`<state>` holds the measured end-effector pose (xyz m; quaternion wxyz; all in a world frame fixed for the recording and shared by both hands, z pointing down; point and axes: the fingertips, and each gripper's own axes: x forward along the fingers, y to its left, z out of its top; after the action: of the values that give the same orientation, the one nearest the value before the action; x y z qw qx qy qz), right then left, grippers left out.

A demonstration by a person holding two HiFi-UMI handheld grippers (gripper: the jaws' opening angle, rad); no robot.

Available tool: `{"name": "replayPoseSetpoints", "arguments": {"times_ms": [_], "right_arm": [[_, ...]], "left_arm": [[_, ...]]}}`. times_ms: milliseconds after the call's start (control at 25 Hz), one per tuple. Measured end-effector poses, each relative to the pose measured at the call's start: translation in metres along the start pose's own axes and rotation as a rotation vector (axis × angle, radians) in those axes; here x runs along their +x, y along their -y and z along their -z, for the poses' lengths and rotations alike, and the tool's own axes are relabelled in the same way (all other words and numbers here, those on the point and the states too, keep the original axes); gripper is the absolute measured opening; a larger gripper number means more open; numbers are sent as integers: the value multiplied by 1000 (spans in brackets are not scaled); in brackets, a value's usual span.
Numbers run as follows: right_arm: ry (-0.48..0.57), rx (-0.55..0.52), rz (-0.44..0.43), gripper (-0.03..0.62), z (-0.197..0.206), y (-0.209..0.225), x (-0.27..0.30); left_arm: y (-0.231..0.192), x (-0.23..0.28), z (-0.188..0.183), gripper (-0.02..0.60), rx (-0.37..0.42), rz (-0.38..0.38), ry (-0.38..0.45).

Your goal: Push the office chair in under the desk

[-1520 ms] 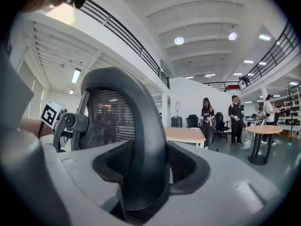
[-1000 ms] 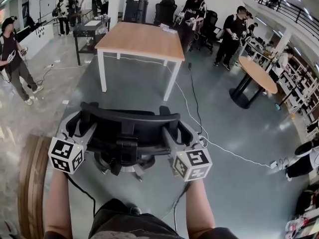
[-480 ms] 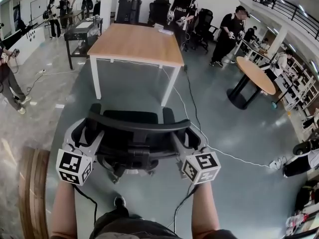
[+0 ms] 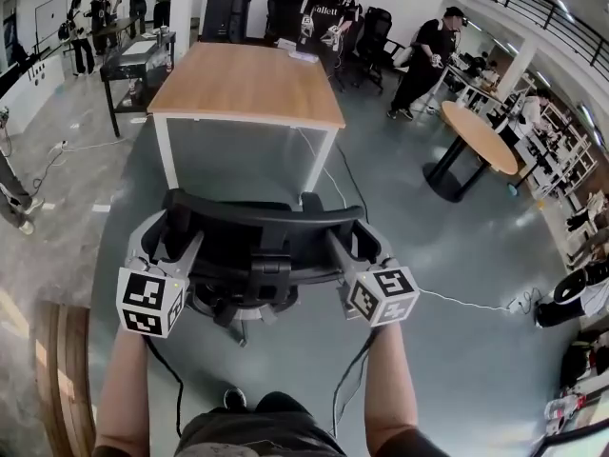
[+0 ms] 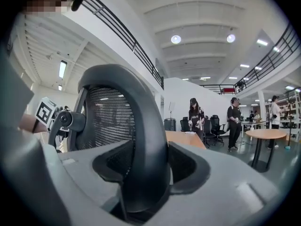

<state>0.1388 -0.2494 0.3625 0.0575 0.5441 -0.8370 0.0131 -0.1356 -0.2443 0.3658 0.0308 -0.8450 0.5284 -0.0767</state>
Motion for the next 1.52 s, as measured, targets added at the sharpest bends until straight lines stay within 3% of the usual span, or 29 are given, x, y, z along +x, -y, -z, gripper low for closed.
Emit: {"name": "replayPoseSetpoints", "arguments": {"times_ms": [200, 720, 960, 1520], "right_arm": [[-8, 0, -14, 218, -24, 19, 74], [27, -5, -64, 216, 9, 45, 135], [18, -9, -80, 216, -19, 60, 194], [23, -5, -72, 218, -29, 80, 290]], "left_arm": [[-47, 59, -15, 282, -11, -6, -28], [-65, 114, 21, 285, 1, -53, -16], [-104, 160, 1, 287, -1, -69, -25], [-167, 243, 2, 287, 16, -63, -19]]}}
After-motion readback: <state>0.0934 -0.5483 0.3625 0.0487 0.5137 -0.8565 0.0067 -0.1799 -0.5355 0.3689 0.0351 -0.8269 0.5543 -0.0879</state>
